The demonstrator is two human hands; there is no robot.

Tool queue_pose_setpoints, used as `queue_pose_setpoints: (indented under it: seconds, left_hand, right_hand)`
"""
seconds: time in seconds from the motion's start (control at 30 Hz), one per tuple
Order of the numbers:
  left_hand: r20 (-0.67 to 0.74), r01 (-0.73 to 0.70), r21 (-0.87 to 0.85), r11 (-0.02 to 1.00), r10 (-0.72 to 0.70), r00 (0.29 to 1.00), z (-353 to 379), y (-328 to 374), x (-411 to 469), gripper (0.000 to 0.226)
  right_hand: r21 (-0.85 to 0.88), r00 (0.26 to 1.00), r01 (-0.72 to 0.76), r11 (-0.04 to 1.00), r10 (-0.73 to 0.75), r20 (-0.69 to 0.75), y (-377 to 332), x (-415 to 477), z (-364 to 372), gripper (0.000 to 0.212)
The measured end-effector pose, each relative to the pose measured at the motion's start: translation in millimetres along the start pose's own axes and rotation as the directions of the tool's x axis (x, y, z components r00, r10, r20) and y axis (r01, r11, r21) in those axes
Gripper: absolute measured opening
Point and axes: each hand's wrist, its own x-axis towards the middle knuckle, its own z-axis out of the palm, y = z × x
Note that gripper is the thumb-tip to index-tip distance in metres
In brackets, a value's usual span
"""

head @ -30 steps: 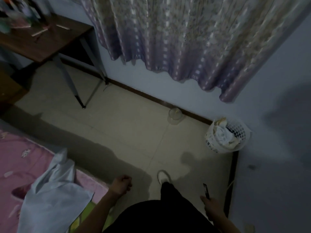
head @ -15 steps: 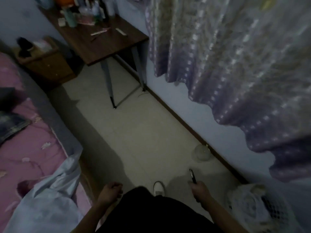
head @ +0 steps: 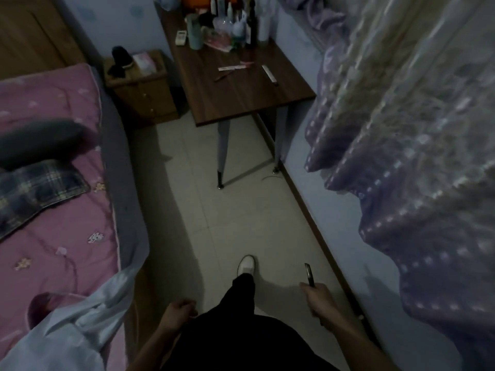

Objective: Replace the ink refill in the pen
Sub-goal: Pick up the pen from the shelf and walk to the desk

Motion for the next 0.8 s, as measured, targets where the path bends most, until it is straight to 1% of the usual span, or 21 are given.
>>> queue_pose_setpoints:
  seconds: [0.07,0.17,0.23,0.3,0.37,0.4,0.43,0.47,0.5,0.53,0.6,0.7,0.73,0.8]
  left_hand:
    - [0.022,0.016,-0.034,0.999,-0.015,1.0,-3.8,45.1,23.7,0.019]
    - [0.024,0.036,-0.089,0.995,-0.034,0.999,-6.2,121.8,55.6,0.016]
    - [0.018,-0.005,-0.061,0.998,0.006,1.0,-5.1,174.5,79.1,0.015]
    - [0.024,-0.053,-0.025,0.998,0.053,0.998,-5.8,226.0,100.0,0.015]
    - [0.032,-0.076,-0.012,0.997,0.076,0.997,-6.1,270.6,118.6,0.015]
    - [0.032,-0.084,-0.014,0.996,0.084,0.996,-6.1,290.0,127.5,0.015]
    - [0.032,-0.091,-0.025,0.996,0.092,0.995,-5.7,306.9,137.1,0.014]
    - [0.032,-0.097,-0.035,0.995,0.099,0.995,-5.4,322.2,147.2,0.013]
    - [0.032,-0.1,-0.041,0.994,0.101,0.994,-5.1,335.9,157.0,0.012]
    - [0.031,-0.094,-0.045,0.995,0.096,0.995,-4.7,347.9,166.1,0.012]
    - [0.021,-0.07,-0.065,0.995,0.072,0.997,-4.1,365.7,186.1,0.011]
    - [0.001,-0.031,-0.1,0.995,0.031,1.0,-5.1,390.3,210.5,0.012]
    - [-0.007,-0.02,-0.115,0.993,0.019,1.0,-5.9,398.3,216.8,0.012]
    - [-0.028,0.008,-0.155,0.988,-0.013,1.0,-9.5,414.9,226.1,0.012]
  right_hand:
    - [0.011,0.999,-0.035,0.999,0.034,0.022,-24.6,21.6,-10.9,0.027]
    - [0.02,0.998,-0.053,0.998,0.054,-0.042,-60.8,49.3,-26.1,0.03]
    - [0.02,0.995,-0.075,0.997,0.076,-0.066,-84.1,66.7,-38.3,0.034]
    - [0.032,0.991,-0.12,0.992,0.122,-0.05,-104.3,85.7,-51.7,0.033]
    - [0.014,0.982,-0.187,0.982,0.187,-0.017,-124.4,101.7,-64.8,0.027]
    - [0.0,0.981,-0.195,0.981,0.195,-0.004,-134.0,110.3,-70.6,0.023]
    - [-0.004,0.978,-0.211,0.978,0.211,-0.005,-142.3,121.6,-74.8,0.034]
    - [-0.014,0.977,-0.214,0.977,0.214,-0.005,-150.0,134.4,-79.5,0.05]
    - [-0.02,0.978,-0.209,0.978,0.209,0.009,-161.4,145.7,-84.4,0.057]
    - [-0.038,0.978,-0.206,0.978,0.207,0.026,-174.3,157.1,-89.1,0.058]
    - [-0.048,0.974,-0.223,0.974,0.225,0.032,-206.4,179.3,-95.6,0.05]
    - [-0.015,0.986,-0.161,0.987,0.162,0.027,-271.8,208.1,-101.6,0.013]
    - [-0.015,0.991,-0.128,0.992,0.128,0.029,-294.6,219.4,-103.4,0.008]
    - [-0.068,0.995,-0.084,0.994,0.087,0.05,-340.8,241.2,-107.2,0.015]
